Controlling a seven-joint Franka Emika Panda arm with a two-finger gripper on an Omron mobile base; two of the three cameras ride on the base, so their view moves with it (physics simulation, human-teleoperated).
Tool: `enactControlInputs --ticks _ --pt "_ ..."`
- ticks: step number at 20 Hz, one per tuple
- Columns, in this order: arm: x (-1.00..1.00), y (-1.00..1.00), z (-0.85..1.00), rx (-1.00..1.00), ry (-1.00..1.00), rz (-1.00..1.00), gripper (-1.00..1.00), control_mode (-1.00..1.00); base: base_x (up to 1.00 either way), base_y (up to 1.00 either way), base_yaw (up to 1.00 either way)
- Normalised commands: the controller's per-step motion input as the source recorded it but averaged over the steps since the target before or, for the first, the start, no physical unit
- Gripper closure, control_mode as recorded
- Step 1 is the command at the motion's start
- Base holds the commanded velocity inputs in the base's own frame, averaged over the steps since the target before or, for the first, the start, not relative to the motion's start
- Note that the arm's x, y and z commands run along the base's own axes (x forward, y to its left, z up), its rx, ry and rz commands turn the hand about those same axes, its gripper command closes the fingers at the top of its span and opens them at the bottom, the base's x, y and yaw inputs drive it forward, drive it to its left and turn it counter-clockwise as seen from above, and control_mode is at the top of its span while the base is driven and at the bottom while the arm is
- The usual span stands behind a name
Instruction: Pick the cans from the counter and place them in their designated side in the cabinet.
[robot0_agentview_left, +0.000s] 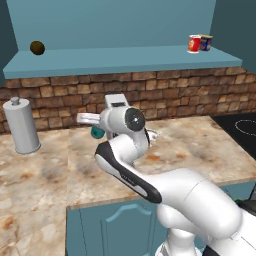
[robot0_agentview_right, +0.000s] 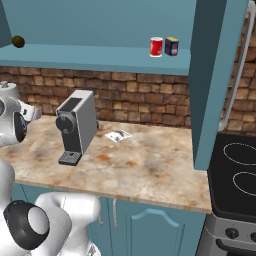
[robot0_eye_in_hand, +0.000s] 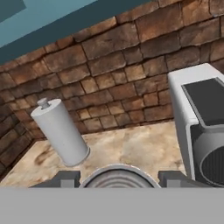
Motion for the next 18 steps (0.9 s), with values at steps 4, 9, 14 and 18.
enactControlInputs --ticks 4,9,14,18 --pt "-0.4 -0.22 0.57 -0.01 -0.04 0.0 1.0 -1.0 0.0 0.0 0.0" --pt "-0.37 -0.26 0.5 -0.03 0.0 0.0 1.0 -1.0 0.0 0.0 0.0" --pt "-0.43 -0.23 0.45 -0.06 0.0 0.0 1.0 -1.0 0.0 0.0 0.0" --pt "-0.49 -0.27 0.27 -0.08 0.0 0.0 1.0 -1.0 0.0 0.0 0.0"
